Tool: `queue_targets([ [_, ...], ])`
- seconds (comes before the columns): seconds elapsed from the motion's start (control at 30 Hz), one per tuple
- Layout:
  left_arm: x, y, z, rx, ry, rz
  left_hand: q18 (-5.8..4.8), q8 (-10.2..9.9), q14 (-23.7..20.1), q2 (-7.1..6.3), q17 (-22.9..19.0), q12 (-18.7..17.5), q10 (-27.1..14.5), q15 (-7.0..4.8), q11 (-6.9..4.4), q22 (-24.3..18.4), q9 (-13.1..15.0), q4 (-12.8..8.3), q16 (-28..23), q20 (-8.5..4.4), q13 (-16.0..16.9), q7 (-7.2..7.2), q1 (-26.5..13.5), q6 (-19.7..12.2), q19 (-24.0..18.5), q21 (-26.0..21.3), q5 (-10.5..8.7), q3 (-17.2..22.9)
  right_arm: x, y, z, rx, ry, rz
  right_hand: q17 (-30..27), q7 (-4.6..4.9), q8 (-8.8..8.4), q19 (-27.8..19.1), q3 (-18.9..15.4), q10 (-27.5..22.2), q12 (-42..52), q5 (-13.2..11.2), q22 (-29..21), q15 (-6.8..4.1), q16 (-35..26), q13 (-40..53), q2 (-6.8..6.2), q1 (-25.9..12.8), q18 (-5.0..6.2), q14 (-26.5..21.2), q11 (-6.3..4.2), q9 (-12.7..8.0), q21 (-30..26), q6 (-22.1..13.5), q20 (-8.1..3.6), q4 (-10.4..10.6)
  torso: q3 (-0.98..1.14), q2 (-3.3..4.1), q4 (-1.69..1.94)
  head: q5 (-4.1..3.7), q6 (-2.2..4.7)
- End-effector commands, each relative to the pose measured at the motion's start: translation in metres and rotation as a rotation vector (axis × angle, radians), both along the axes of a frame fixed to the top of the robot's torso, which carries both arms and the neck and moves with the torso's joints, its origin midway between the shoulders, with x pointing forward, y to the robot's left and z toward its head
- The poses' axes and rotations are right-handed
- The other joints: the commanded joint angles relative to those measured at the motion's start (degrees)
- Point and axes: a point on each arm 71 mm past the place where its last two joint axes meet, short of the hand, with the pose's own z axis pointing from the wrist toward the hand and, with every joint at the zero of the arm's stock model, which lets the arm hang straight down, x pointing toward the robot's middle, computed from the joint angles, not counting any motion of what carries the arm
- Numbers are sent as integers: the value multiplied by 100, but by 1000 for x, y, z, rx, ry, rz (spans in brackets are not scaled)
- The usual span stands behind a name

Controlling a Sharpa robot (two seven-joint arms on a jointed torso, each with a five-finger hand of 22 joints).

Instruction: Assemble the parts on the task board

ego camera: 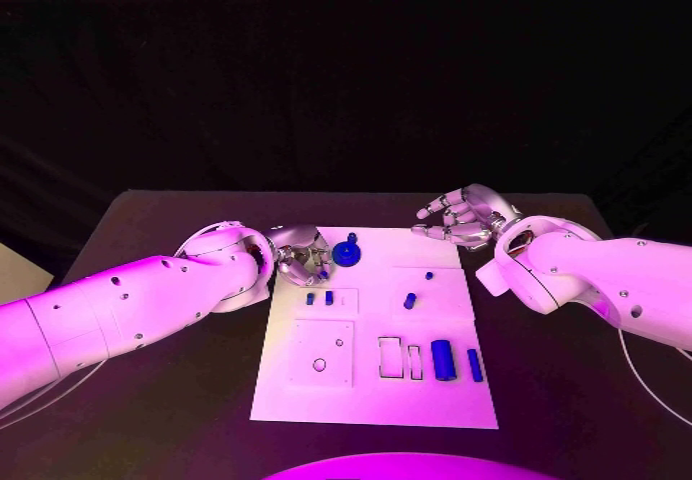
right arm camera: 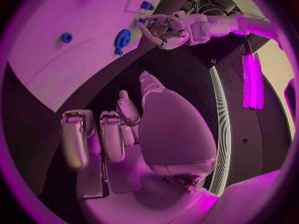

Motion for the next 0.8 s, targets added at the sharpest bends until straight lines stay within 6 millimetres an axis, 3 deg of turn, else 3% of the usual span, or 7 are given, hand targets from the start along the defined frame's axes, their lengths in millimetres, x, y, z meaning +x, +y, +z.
queue_targets([
  [0.03, -1, 0, -1, -13, 1, 2, -5, -25, -16, -3, -33, -31, -16, 46, 14, -22, -5, -23, 16, -2, -8, -2, -49, -43, -49, -30, 10, -20, 0, 2, 0, -6, -5, 17, 1144, -18, 23, 433, -15, 17, 2, 33, 1314, -47, -33, -6, 33, 13, 58, 491, -12, -9, -21, 3, -28, -19, -1, 5, -1, 4, 3],
  [0.53, 0, 1, -2, -7, 10, 7, 10, -122, -73, -39, -124, -89, -85, 76, 45, -105, -17, -26, -4, 23, -7, 24, -107, -121, -116, -89, 9, -17, 0, 1, 0, -4, -11, 11, 1133, -24, 32, 427, -22, 22, -22, 32, 1306, -54, -42, -44, 29, 4, 62, 489, -19, -16, -41, 2, -36, -18, 2, 2, -4, 3, -4],
  [0.8, 0, 2, -1, -7, 7, 16, 30, -351, -122, -104, -199, -137, -165, 85, 49, -204, -83, -26, -7, 44, 12, 22, -182, -411, -179, -164, 13, -10, 0, 0, 0, -5, -11, 8, 1124, -24, 32, 421, -25, 10, -38, 32, 1299, -55, -48, -61, 25, 3, 65, 487, -18, -18, -57, -1, -37, -19, 3, 4, -1, 2, -5],
])
